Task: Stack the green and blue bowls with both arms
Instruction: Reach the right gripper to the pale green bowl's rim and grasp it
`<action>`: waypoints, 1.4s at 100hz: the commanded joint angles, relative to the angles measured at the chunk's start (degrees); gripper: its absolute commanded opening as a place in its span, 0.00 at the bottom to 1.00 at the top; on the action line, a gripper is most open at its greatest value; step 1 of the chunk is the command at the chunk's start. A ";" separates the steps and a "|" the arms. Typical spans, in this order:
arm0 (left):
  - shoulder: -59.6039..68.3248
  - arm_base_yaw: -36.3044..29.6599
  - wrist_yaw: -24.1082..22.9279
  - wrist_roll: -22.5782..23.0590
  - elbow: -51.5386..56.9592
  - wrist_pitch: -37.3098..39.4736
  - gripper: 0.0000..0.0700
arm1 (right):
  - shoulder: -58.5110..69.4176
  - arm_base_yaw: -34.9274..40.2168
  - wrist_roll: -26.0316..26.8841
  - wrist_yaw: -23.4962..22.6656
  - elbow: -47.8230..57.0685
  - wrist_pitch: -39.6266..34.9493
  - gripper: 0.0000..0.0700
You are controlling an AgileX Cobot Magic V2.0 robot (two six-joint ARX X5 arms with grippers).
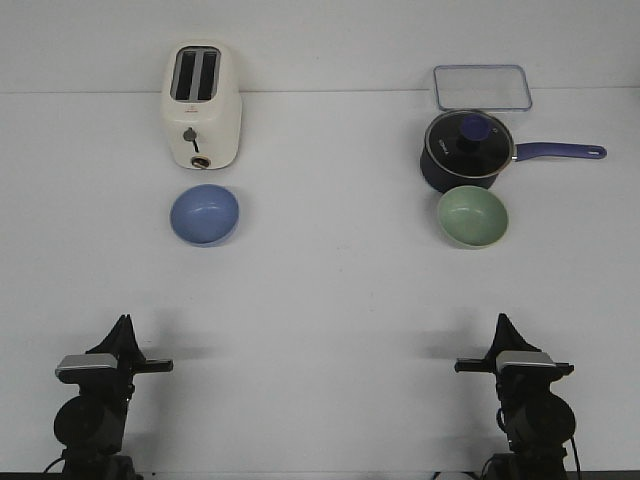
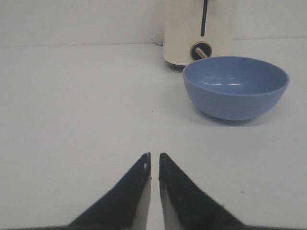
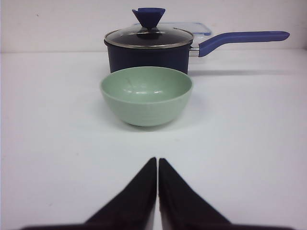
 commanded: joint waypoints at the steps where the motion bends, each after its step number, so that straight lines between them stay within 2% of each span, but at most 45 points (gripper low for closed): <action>1: -0.07 0.02 0.13 0.11 -1.14 0.79 0.02 | -0.04 0.07 0.55 -0.02 -0.13 0.63 0.01; 71: -0.07 0.02 0.13 0.11 -1.14 0.79 0.02 | -0.04 0.07 0.79 -0.04 -0.13 0.66 0.01; 85: -0.07 0.02 0.13 0.11 -1.14 0.79 0.02 | -0.04 0.09 7.39 -2.99 -0.13 0.55 0.01; 97: -0.07 0.02 0.13 0.11 -1.14 0.79 0.02 | -0.04 0.11 9.90 -3.52 -0.13 0.55 0.01; 118: -0.07 0.02 0.13 0.11 -1.14 0.79 0.02 | 0.02 0.11 23.65 -4.42 3.04 0.48 0.00; 129: -0.07 0.02 0.13 0.11 -1.14 0.79 0.02 | 3.50 0.09 24.70 -4.11 10.38 -3.06 0.00; 132: -0.07 0.02 0.13 0.11 -1.14 0.79 0.02 | 5.49 0.09 24.00 -4.07 12.96 -4.46 0.01; 135: -0.07 0.02 0.13 0.11 -1.14 0.81 0.02 | 8.41 0.09 22.49 -3.80 16.09 -6.21 0.06; 140: -0.07 0.02 0.13 0.11 -1.14 0.79 0.02 | 13.51 0.09 20.22 -2.23 20.59 -8.81 0.24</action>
